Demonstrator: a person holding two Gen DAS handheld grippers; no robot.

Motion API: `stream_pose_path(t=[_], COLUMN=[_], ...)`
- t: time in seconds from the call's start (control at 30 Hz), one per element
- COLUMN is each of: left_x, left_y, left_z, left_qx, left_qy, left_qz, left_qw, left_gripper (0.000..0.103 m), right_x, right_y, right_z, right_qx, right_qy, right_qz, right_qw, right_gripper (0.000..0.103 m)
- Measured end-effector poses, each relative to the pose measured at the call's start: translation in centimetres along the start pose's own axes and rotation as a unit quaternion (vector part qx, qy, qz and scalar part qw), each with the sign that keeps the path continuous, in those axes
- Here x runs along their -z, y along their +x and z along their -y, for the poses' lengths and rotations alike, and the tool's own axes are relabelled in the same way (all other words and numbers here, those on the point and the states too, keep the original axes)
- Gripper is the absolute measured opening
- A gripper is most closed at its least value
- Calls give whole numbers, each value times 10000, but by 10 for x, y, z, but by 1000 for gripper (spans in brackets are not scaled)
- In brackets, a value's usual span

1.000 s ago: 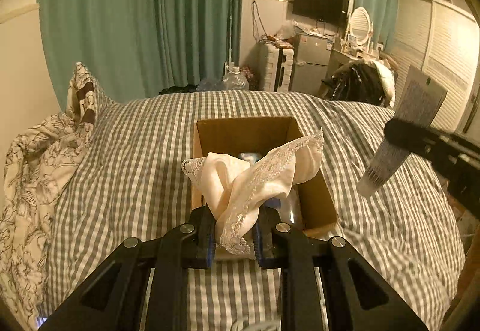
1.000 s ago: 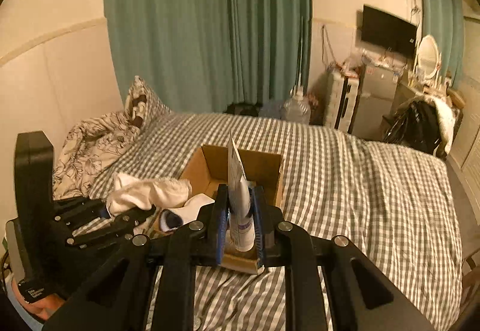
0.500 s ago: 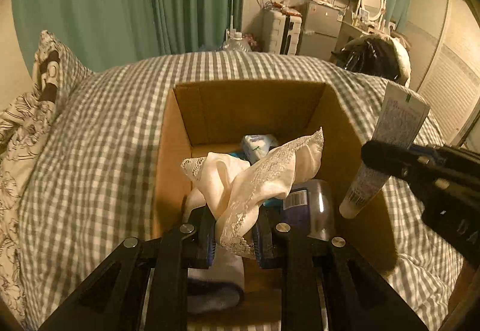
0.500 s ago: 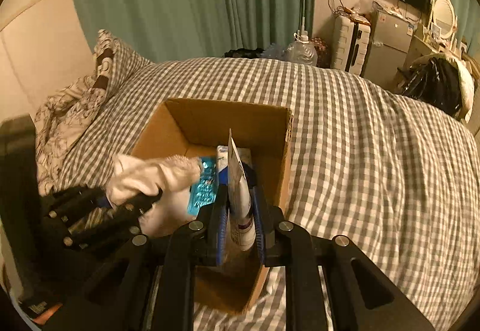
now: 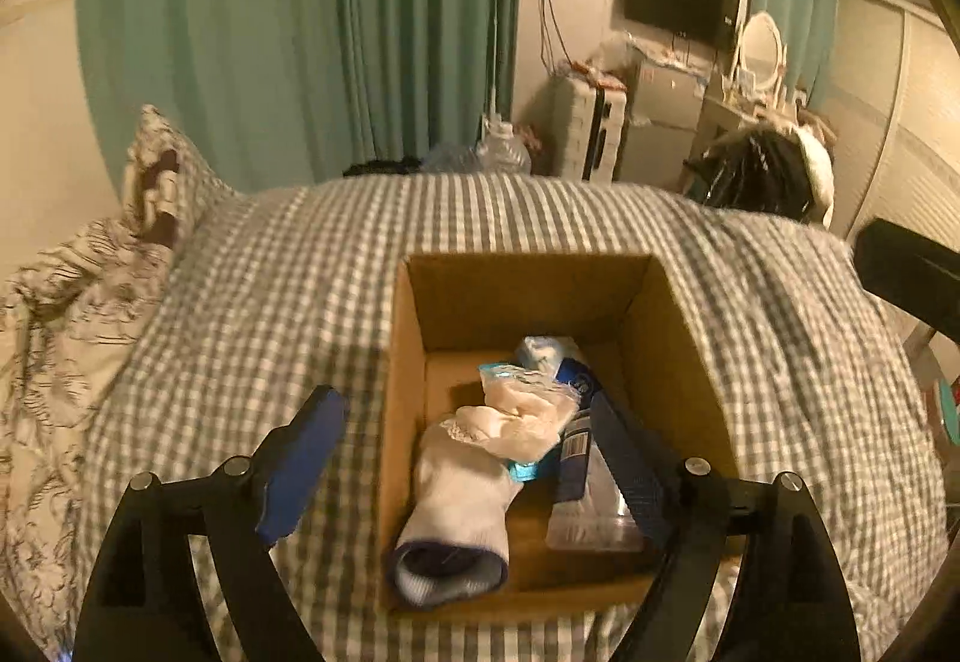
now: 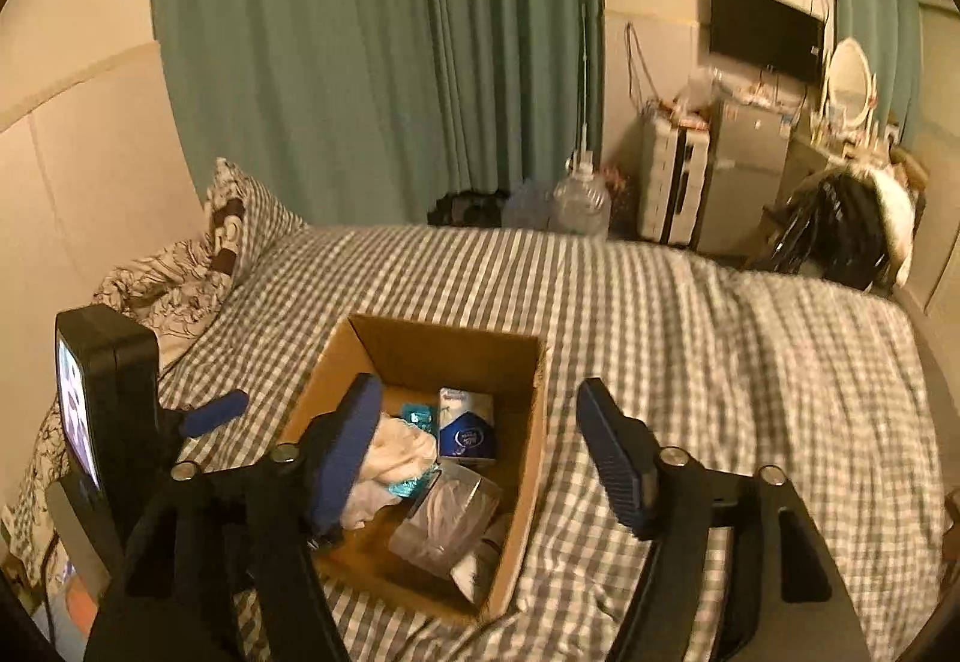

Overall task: Organize objects
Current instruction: 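Drop the lace cloth and white tube into the box, opening both tools, then move both tools toward the grey clip and white figurine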

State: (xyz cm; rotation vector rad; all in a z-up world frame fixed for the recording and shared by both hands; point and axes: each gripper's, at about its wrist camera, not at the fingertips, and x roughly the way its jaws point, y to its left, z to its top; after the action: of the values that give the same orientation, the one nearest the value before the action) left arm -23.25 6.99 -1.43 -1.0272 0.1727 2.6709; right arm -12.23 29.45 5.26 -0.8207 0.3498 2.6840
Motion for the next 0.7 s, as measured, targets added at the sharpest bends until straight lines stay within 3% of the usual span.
stream_pose_path(t=[0.1, 0.4, 0.7], left_x=[-2, 18, 76], left_y=[-35, -130, -164], left_z=[-6, -13, -21], left_qx=[-53, -160, -426], left_qy=[-56, 139, 311], left_qz=[237, 794, 675], left_qw=[9997, 9966, 9963], left_gripper=[101, 103, 103], right_x=[-1, 20, 79], right_y=[-37, -115, -135], right_z=[-4, -21, -38], right_qx=[108, 178, 36], right_qy=[-76, -117, -35], right_qz=[196, 368, 130], right_qw=[9997, 9991, 9999], right_gripper=[83, 91, 98])
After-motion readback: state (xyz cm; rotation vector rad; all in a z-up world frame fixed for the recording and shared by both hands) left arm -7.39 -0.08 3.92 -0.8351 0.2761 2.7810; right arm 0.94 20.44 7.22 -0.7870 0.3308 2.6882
